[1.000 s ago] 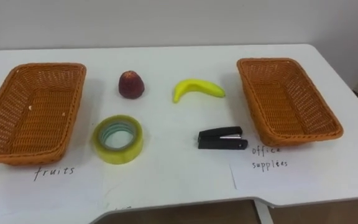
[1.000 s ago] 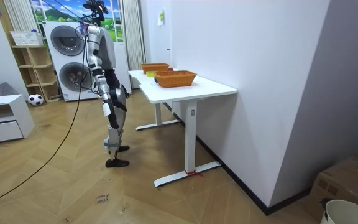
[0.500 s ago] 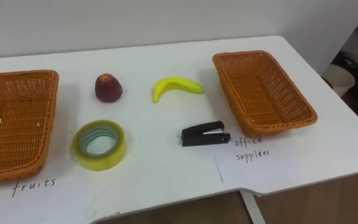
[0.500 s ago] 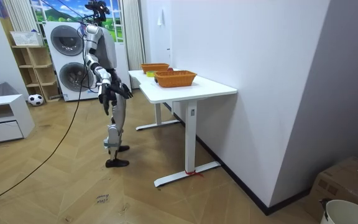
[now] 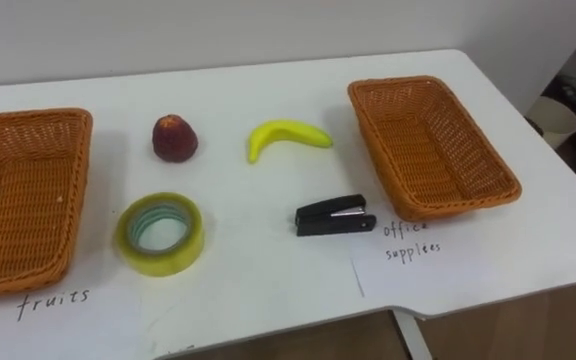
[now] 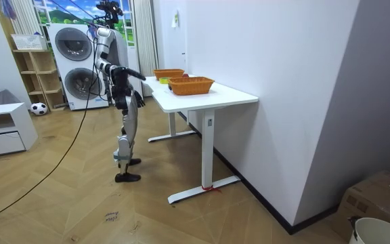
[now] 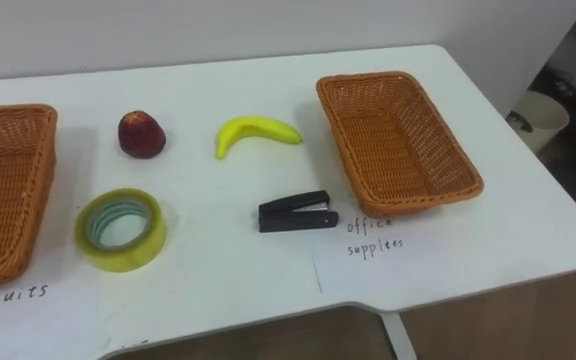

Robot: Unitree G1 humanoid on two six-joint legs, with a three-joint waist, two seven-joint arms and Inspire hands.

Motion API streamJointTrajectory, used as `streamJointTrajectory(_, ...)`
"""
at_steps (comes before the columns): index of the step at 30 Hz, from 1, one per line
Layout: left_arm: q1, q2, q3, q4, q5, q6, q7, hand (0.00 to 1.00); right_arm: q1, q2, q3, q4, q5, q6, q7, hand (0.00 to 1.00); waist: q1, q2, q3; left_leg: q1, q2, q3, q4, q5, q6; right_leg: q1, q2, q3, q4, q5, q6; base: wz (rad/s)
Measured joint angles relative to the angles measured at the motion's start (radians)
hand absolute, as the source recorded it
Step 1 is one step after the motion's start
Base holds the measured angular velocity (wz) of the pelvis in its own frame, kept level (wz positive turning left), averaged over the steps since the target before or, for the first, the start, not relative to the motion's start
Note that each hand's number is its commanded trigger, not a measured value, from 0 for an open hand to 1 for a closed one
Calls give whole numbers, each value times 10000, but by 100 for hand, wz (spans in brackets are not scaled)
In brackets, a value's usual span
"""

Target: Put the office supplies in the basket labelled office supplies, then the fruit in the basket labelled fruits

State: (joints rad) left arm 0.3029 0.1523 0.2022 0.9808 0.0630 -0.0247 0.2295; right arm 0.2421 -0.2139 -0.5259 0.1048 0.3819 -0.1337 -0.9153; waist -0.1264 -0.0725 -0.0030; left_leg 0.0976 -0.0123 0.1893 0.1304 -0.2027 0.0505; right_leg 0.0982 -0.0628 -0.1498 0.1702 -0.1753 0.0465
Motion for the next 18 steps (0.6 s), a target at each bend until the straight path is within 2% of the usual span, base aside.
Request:
streamJointTrajectory(7,-45,-9,1,270,-2,26,12,0,-361,-92,-65,-1481,-526,1,-266,0,61,-26,12,10,3,3,-17,1,-6,-79,8,-54,35,0,0,0)
streamJointTrajectory(9,-43,11,7,344,61,30,15,0,-362,-220,-65,-1640,-967,0,-292,0,104,-69,33,-1,4,3,-17,1,-6,-58,7,-62,41,0,0,0)
streamJointTrajectory(11,-42,16,20,345,157,40,18,0,-392,-401,-69,-1848,-1255,9,-275,0,180,-182,93,-19,6,1,-12,1,-6,-54,2,-108,40,0,0,0)
streamJointTrajectory(15,-35,16,1,345,182,71,-98,0,-484,-580,-73,-2671,-1946,12,-180,0,228,-291,88,-189,4,-25,36,3,-7,-171,-4,-179,32,0,0,1)
streamJointTrajectory(18,-32,16,13,444,182,97,-280,0,-732,-953,-73,-3191,-2817,13,10,0,284,-343,62,-182,5,-26,27,3,-7,-171,-2,-185,29,0,0,0)
